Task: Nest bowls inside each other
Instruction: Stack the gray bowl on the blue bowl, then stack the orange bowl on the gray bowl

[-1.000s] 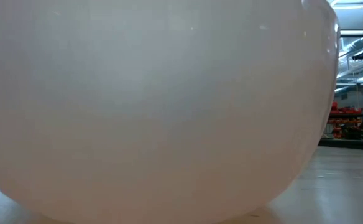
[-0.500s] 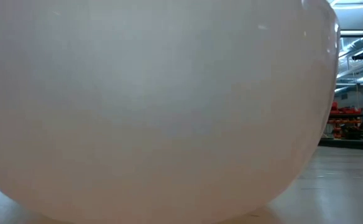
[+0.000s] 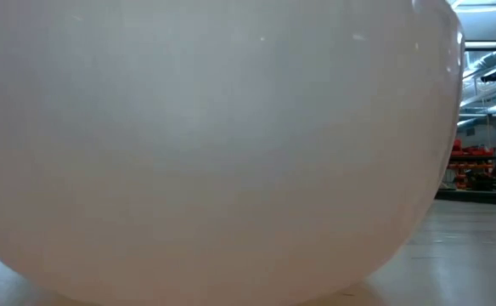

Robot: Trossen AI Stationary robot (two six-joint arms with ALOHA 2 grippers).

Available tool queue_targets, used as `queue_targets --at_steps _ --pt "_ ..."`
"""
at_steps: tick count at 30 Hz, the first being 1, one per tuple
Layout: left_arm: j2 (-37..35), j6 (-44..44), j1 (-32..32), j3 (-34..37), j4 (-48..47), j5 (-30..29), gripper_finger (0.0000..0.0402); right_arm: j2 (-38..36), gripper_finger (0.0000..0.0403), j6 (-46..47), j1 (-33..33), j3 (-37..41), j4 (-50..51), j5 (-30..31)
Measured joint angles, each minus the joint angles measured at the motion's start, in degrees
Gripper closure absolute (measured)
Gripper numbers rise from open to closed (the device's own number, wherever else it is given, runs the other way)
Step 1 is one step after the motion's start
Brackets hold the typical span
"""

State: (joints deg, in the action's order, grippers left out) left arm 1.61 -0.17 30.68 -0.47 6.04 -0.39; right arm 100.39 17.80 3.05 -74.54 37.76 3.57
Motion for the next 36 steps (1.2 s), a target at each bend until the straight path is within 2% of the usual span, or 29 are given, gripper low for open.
queue_targets --at_steps 9,14,23,30,36 --pt "0.0 0.0 0.0 0.0 0.0 0.0 0.0374 -1.3 0.0317 -0.8 0.2 -0.1 0.4 0.4" --pt "0.0 0.0 0.0 0.0 0.0 0.0 0.0382 -1.3 0.0334 0.0 -0.1 -1.5 2.2 0.0" --pt "0.2 0.0 0.0 0.0 -0.1 0.0 0.0382 -1.3 0.0397 0.0 -1.1 -0.6 2.6 -1.1" --pt "0.2 0.0 0.0 0.0 -0.1 0.0 0.0375 -1.3 0.0377 1.8 -1.4 -0.6 2.5 -1.1" --pt "0.2 0.9 0.0 0.0 -1.1 0.0 0.0384 -1.3 0.0379 3.5 -5.2 -0.6 5.5 -0.6"
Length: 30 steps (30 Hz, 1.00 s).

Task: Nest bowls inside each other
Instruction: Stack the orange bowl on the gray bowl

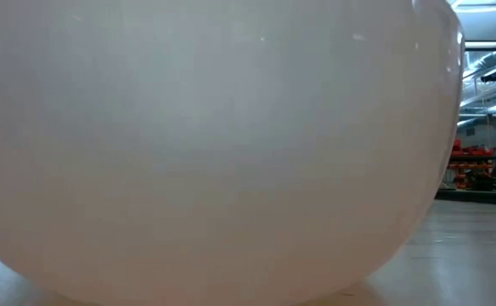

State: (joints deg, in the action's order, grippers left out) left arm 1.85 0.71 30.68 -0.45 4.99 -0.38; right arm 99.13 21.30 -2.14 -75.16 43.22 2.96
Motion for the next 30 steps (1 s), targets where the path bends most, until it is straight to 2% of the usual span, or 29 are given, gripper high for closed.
queue_targets --at_steps 6,11,15,17,27,30 --pt "0.0 0.5 0.0 0.0 -0.6 0.0 0.0380 0.0 0.0382 4.9 -4.9 0.0 3.5 1.5" --pt "0.0 1.7 0.0 0.0 -0.6 0.0 0.0371 0.0 0.0378 8.1 -8.2 0.0 11.4 10.6" --pt "0.0 2.6 0.0 0.0 -0.7 0.6 0.0365 0.0 0.0370 12.0 -8.7 0.0 17.1 19.4" --pt "0.0 3.5 0.0 0.0 -0.6 1.7 0.0365 0.0 0.0367 13.0 -8.6 0.0 18.3 22.0" --pt "0.0 8.1 0.0 0.0 -1.7 9.4 0.0358 0.1 0.0359 12.9 -7.7 0.0 21.3 23.7" --pt "0.0 10.1 0.0 0.0 -1.7 9.9 0.0356 0.1 0.0360 14.0 -7.6 0.0 21.3 21.7"
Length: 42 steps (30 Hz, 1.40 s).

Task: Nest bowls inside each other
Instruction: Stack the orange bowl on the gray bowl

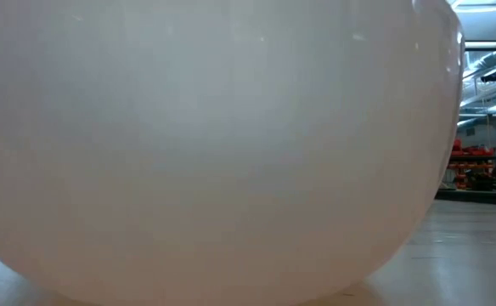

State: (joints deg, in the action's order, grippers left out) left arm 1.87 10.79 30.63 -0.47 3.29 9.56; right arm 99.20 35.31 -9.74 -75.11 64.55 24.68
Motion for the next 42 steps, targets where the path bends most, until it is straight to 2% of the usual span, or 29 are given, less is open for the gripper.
queue_targets --at_steps 3,10,15,19,28,37,42 --pt "0.0 0.2 0.0 0.0 -0.1 0.1 0.0357 0.0 0.0360 2.6 -1.9 0.0 0.1 -4.2" --pt "0.0 1.2 0.0 0.0 -0.8 0.6 0.0354 0.0 0.0382 8.3 -9.6 0.0 -0.1 -6.4" --pt "2.2 5.1 -2.2 0.0 -0.2 6.8 0.0349 0.0 0.0398 11.3 -13.4 0.0 -1.1 -6.7" --pt "5.1 6.7 -5.8 0.0 1.3 8.9 0.0351 0.0 0.0389 11.6 -13.8 0.0 -1.1 -6.3" --pt "11.6 8.2 -14.4 0.0 5.1 8.4 0.0351 0.0 0.0379 11.7 -12.4 0.0 1.5 0.8" --pt "20.6 5.8 -23.8 -6.8 4.6 1.3 0.0351 0.0 0.0382 10.1 -6.6 0.0 5.8 4.1" --pt "27.8 4.4 -28.5 -12.2 1.2 -6.3 0.0349 0.0 0.0388 8.4 -2.6 0.0 7.7 5.4"
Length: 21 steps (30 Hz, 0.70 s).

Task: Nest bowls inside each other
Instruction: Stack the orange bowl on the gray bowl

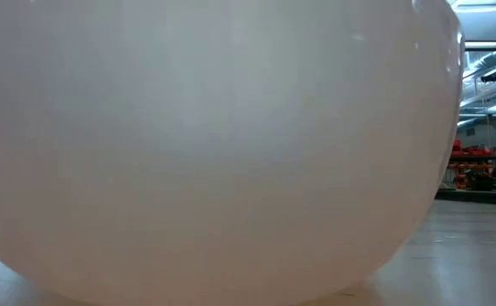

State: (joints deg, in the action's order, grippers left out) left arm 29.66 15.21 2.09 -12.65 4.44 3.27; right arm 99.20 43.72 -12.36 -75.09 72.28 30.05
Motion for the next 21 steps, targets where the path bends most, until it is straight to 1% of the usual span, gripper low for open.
queue_targets --at_steps 3,8,11,14,17,19,21 --pt "5.0 0.0 -2.5 -3.1 -2.7 -3.7 0.0349 0.0 0.0392 -2.1 2.4 0.0 0.0 0.2" --pt "13.7 0.2 -6.5 -8.5 -4.6 -5.5 0.0349 -0.5 0.0392 -5.7 7.0 0.3 -0.5 1.0" --pt "18.7 0.8 -9.1 -11.4 -5.1 -6.2 0.0349 -3.1 0.0391 -7.9 10.3 2.6 -2.8 1.1" --pt "23.7 2.8 -11.9 -14.3 -7.1 -7.6 0.0349 -7.7 0.0391 -9.6 14.0 7.1 -7.0 1.0" --pt "28.6 5.4 -14.7 -16.9 -8.2 -9.0 0.0349 -14.2 0.0391 -10.3 17.9 13.4 -12.3 0.5" --pt "31.6 7.3 -16.5 -18.6 -8.8 -9.1 0.0349 -18.7 0.0390 -10.3 20.1 17.6 -16.3 -0.9" --pt "34.7 9.7 -18.2 -20.4 -9.4 -9.1 0.0349 -23.1 0.0389 -10.3 21.7 21.5 -20.2 -3.7"
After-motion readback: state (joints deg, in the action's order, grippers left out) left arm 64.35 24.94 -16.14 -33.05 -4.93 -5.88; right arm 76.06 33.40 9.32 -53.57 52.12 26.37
